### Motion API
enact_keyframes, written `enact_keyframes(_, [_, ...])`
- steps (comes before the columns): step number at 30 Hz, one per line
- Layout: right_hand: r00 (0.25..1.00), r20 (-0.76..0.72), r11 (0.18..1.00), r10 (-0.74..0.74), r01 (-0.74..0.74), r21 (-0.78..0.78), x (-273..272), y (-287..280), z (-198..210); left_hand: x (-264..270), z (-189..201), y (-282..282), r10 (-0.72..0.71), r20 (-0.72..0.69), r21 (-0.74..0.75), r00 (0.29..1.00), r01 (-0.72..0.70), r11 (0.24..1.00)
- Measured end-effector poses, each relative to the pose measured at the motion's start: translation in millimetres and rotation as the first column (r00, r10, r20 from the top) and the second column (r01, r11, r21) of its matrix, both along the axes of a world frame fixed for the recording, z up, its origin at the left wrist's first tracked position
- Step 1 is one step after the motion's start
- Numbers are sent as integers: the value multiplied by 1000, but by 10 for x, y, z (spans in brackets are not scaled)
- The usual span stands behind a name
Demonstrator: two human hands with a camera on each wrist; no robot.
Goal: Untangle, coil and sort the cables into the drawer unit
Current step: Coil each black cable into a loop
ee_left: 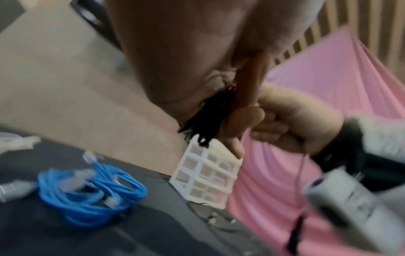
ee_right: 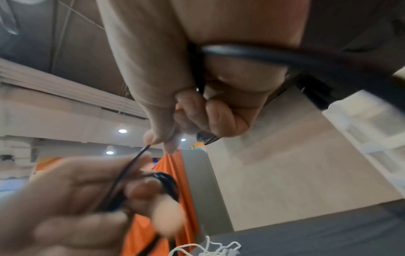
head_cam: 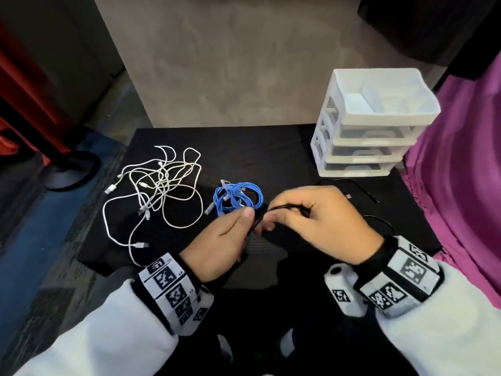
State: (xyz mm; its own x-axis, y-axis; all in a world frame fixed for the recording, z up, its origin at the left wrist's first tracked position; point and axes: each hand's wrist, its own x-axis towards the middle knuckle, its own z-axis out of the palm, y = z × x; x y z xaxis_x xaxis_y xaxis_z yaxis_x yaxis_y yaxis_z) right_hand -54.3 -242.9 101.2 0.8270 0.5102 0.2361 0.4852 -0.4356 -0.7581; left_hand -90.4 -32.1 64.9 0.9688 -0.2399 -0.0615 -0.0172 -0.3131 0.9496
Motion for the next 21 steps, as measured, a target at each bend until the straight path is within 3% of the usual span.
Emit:
enact_keyframes(2, [998, 7, 997, -64, 64, 48, 110, -46, -16, -49, 110, -85, -92, -148, -244, 985, 54, 968])
enact_keyframes(4, [996, -3, 992, -91, 91, 92, 168, -60, -93, -54, 178, -104, -174, -169, -370, 970, 101, 924])
enact_keyframes(9, [989, 63, 984, -134, 125, 128, 201, -21, -378, -44, 261, -40, -230, -282, -602, 932, 15, 798])
enact_keyframes(11, [968, 140, 977, -208, 201, 65, 208, -31, -473, -44, 251, -34, -226, -326, -674, 918, -58, 737])
enact_keyframes(14, [947, 183, 960, -265, 277, -43, 187, -13, -535, -39, 186, -53, -172, -376, -687, 910, -149, 711])
enact_keyframes(16, [949, 104, 952, -299, 303, -31, 172, 23, -563, -47, 159, -89, -156, -402, -685, 902, -183, 705])
enact_keyframes(18, [941, -70, 939, -330, 335, 73, 158, 82, -548, -54, 153, -140, -142, -424, -685, 895, -214, 697])
enact_keyframes(21, [912, -359, 927, -201, 295, 230, 92, 141, -468, -54, 173, -190, -112, -433, -698, 894, -254, 670])
